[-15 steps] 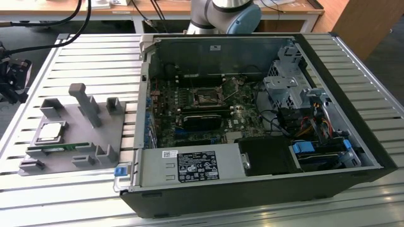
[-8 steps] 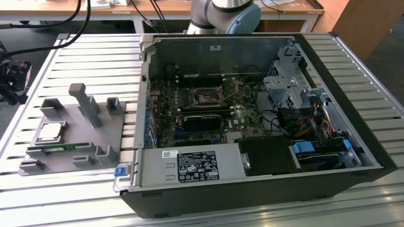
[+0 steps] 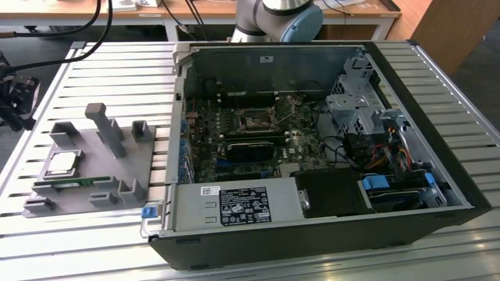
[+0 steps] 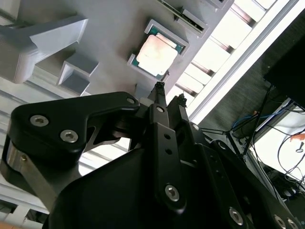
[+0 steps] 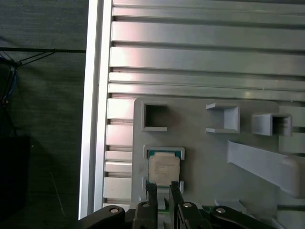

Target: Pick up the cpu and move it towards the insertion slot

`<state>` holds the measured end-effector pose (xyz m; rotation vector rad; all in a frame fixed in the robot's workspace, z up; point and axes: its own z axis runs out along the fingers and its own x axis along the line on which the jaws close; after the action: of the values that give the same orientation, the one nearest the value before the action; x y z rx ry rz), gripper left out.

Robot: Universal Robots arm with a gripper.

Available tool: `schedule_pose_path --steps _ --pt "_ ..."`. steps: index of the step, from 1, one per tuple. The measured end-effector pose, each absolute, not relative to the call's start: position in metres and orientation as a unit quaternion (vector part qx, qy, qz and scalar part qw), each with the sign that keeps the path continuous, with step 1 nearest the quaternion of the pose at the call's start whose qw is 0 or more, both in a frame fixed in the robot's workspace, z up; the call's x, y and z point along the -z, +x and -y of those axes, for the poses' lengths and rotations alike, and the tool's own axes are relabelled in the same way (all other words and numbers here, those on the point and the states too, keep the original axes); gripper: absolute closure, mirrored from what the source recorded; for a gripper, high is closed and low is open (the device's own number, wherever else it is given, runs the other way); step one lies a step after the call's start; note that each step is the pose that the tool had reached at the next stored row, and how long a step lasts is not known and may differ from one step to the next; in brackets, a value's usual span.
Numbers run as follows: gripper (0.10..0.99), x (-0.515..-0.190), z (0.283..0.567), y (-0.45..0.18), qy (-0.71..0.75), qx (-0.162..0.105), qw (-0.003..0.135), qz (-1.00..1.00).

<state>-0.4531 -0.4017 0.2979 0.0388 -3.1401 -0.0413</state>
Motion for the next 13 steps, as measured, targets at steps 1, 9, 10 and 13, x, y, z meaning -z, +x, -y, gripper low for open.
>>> schedule_pose_path --steps 1,9,10,13 --pt "0.839 -0.2974 0.4017 -0.4531 0.012 0.013 0.0 1.0" --pt "0.839 -0.2934 0.4018 -0.4531 0.013 0.013 0.001 1.0" --pt "0.839 -0.2928 0.4018 -0.4531 0.013 0.013 0.001 1.0" --pt "0.839 -0.2913 0.4019 -0.4531 0.014 0.013 0.001 1.0"
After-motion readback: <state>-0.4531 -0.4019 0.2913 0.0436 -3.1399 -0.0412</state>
